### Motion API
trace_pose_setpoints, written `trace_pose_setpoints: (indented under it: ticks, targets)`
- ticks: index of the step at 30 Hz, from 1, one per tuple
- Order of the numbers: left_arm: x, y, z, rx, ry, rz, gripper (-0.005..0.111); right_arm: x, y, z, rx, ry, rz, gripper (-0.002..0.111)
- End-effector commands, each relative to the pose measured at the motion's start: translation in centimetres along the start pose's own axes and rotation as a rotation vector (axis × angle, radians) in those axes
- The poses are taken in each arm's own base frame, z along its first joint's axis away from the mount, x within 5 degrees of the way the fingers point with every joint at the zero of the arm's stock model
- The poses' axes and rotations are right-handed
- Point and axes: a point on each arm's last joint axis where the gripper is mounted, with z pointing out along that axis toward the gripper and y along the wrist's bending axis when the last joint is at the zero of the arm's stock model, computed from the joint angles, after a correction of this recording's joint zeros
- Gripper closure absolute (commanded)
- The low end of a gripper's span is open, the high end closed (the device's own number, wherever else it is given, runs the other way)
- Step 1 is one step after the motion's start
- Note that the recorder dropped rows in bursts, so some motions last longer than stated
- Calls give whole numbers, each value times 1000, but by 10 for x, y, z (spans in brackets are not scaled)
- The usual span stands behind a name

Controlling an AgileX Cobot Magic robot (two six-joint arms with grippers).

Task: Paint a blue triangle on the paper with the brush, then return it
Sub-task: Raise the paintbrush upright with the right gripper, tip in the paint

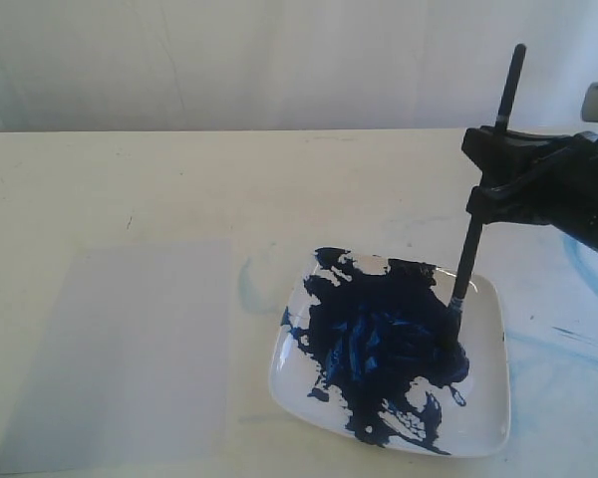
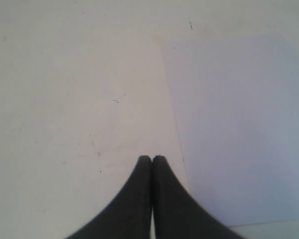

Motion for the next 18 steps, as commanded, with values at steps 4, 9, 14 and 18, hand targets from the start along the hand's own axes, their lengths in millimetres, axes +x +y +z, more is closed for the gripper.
trace_pose_setpoints:
  ticks: [4,9,14,18]
  targets:
    - [1,0,0,6,0,-1,107,3,-2,0,16,20,-12,108]
    - [1,0,0,6,0,-1,107,3,-2,-1,19,26,-12,108]
    - [1,0,0,6,0,-1,107,-6,-1,-2,20,-57,20,108]
    - [1,0,0,6,0,-1,107,1,-5,-2,60,19,20,108]
